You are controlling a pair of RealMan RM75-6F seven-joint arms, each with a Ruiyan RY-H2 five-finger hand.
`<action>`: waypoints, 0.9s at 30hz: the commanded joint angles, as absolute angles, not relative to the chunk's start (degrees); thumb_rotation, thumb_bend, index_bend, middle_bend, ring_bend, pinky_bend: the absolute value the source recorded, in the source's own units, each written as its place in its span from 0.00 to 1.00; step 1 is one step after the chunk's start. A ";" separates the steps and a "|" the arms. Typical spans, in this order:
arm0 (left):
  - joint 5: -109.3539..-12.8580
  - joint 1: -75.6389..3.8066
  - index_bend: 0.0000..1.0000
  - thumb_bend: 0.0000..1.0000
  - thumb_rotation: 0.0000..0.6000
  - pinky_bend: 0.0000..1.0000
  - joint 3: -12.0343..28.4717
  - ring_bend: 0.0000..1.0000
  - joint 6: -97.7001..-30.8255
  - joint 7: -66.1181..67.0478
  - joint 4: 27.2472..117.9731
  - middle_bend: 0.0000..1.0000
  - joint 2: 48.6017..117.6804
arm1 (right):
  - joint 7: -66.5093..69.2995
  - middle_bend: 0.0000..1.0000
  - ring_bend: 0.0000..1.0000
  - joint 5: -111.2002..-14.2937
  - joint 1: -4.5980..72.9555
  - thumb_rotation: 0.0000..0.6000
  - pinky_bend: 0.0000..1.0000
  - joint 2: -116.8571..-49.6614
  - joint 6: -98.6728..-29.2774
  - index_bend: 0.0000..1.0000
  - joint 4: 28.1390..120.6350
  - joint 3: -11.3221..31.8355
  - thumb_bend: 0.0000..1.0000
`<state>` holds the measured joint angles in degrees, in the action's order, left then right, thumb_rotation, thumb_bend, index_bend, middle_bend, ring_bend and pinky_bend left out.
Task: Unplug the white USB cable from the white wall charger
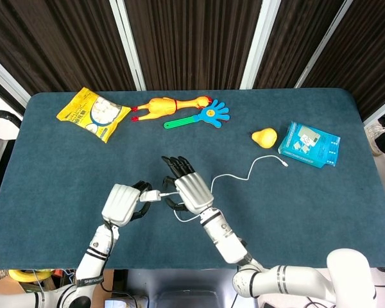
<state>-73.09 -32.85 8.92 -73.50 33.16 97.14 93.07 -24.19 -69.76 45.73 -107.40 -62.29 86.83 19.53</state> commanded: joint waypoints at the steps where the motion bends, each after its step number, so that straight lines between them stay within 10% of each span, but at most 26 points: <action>1: -73.32 -32.66 0.75 0.65 1.00 1.00 8.71 1.00 -73.69 33.18 97.36 0.76 92.88 | -24.73 0.13 0.00 -69.74 46.01 1.00 0.00 -107.70 -62.75 0.63 86.85 19.30 0.43; 27: -74.94 -32.31 0.75 0.65 1.00 1.00 8.43 1.00 -73.91 33.40 97.54 0.77 92.43 | -25.87 0.15 0.00 -66.49 47.92 1.00 0.00 -110.18 -63.26 0.66 84.61 19.12 0.44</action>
<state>-74.94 -32.31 8.43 -73.91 33.40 97.53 92.44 -25.85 -66.52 47.89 -110.15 -63.26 84.64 19.13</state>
